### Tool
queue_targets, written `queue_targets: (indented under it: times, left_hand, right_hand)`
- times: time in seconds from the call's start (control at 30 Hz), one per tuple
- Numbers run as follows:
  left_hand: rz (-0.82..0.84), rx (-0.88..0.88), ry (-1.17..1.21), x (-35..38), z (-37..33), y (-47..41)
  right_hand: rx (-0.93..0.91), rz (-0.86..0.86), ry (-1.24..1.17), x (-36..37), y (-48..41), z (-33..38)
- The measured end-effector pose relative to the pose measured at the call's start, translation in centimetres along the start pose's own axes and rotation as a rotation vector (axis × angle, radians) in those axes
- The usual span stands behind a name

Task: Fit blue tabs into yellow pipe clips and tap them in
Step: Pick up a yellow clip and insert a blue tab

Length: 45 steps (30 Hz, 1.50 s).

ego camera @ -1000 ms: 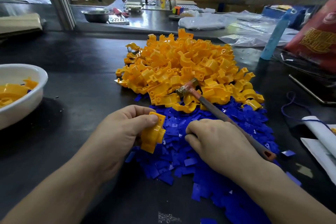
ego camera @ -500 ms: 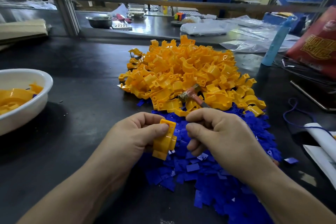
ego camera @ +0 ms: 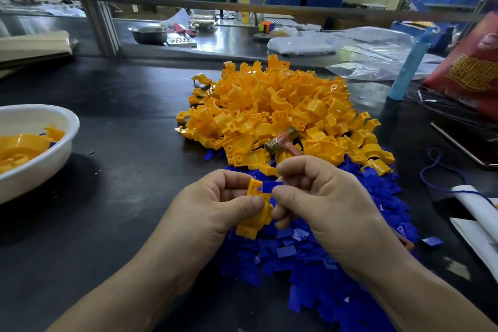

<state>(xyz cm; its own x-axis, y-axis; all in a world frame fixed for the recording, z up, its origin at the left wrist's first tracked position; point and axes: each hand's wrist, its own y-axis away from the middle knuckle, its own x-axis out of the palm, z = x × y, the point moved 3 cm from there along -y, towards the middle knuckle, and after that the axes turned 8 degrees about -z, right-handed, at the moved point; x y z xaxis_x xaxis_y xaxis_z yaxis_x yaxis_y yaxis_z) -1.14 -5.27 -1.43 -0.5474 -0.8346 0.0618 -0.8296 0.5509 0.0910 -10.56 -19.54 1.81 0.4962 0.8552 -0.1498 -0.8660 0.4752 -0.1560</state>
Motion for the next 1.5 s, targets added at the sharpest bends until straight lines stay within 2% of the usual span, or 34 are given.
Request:
queue_targets:
  times: [0.13, 0.3, 0.73, 0.97, 1.5]
  left_hand:
    - [0.011, 0.016, -0.018, 0.1, -0.2, 0.0]
    - [-0.005, 0.031, -0.033, 0.4, -0.3, 0.2]
    - [-0.041, 0.095, -0.005, 0.6, -0.4, 0.4]
    - [-0.059, 0.134, -0.068, 0.5, -0.5, 0.5]
    - [-0.053, 0.138, -0.084, 0.4, -0.7, 0.7]
  right_hand:
    - [-0.135, -0.029, 0.215, 0.4, 0.5, 0.3]
    - [-0.205, -0.061, 0.293, 0.5, 0.8, 0.6]
    - [-0.033, -0.016, 0.035, 0.6, 0.3, -0.5]
    - [0.088, 0.085, -0.131, 0.6, 0.1, -1.0]
    - [0.012, 0.064, -0.129, 0.9, 0.1, -1.1]
